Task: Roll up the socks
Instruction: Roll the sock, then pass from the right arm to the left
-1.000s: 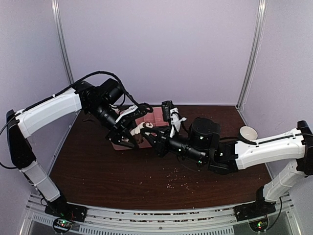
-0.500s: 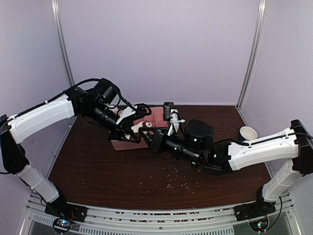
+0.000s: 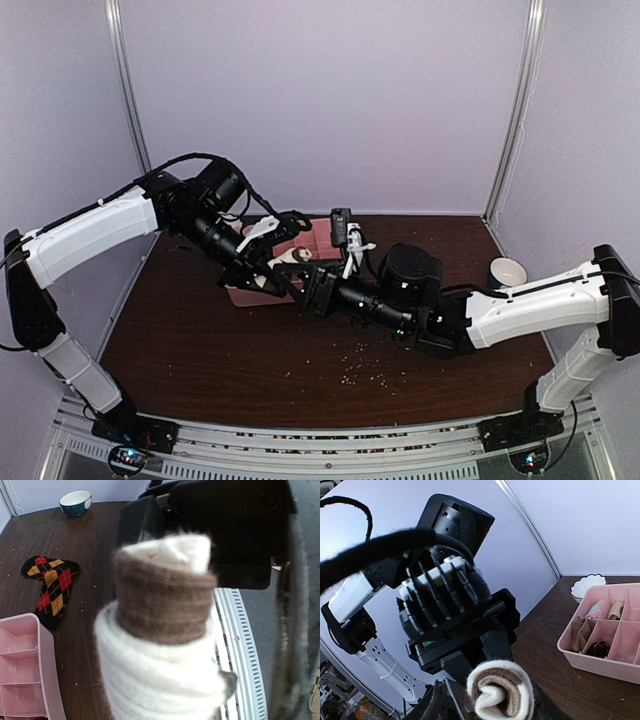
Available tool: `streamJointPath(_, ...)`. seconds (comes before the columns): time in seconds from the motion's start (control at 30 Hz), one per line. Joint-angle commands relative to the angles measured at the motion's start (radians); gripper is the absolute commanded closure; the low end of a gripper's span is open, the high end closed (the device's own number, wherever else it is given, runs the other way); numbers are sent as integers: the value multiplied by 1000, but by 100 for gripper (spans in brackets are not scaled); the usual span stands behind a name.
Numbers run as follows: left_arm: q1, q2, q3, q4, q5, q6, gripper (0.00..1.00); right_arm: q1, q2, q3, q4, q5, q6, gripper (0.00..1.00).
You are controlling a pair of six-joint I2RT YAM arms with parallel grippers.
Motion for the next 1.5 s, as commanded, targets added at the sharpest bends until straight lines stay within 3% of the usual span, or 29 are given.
streamJointPath(0.0, 5, 8, 30, -30, 48, 41, 100, -15, 27, 39, -84, 51, 11, 53)
streamJointPath(0.1, 5, 5, 28, -37, 54, 52, 100, -28, 53, 74, -146, 39, 34, 64)
streamJointPath(0.2, 6, 4, 35, -57, 56, 70, 100, -32, 52, 52, -92, 35, 46, 100)
streamJointPath(0.23, 5, 2, 38, -65, 59, 75, 97, -32, 48, 24, -50, 40, 50, 100)
streamJointPath(0.27, 5, 0, 41, -70, 63, 76, 86, -32, 44, 1, -4, 45, 51, 100)
streamJointPath(0.33, 8, -6, 44, -70, 94, 62, 44, -35, 44, -40, 113, 47, 47, 100)
streamJointPath(0.37, 21, -14, 43, -63, 148, 50, 18, -36, 48, -58, 176, 46, 40, 100)
streamJointPath(0.4, 44, -26, 16, -22, 237, 15, 4, -39, 53, -74, 241, 45, 38, 100)
streamJointPath(0.43, 74, -43, -15, 38, 314, -73, 2, -44, 63, -86, 297, 44, 37, 100)
streamJointPath(0.6, 162, -86, -71, 229, 430, -324, 2, -59, 122, -100, 525, 42, 38, 100)
streamJointPath(0.83, 225, -135, -233, 724, 530, -848, 2, -68, 202, -43, 642, 27, 68, 100)
streamJointPath(0.97, 239, -162, -287, 776, 483, -911, 2, -75, 244, 5, 704, -5, 95, 100)
streamJointPath(1.23, 258, -176, -359, 1016, 517, -1138, 2, -79, 305, 91, 722, -25, 123, 100)
streamJointPath(1.33, 263, -180, -381, 1143, 537, -1224, 20, -79, 317, 105, 716, -16, 131, 100)
streamJointPath(1.47, 267, -186, -375, 1162, 549, -1244, 62, -79, 324, 101, 714, 5, 126, 100)
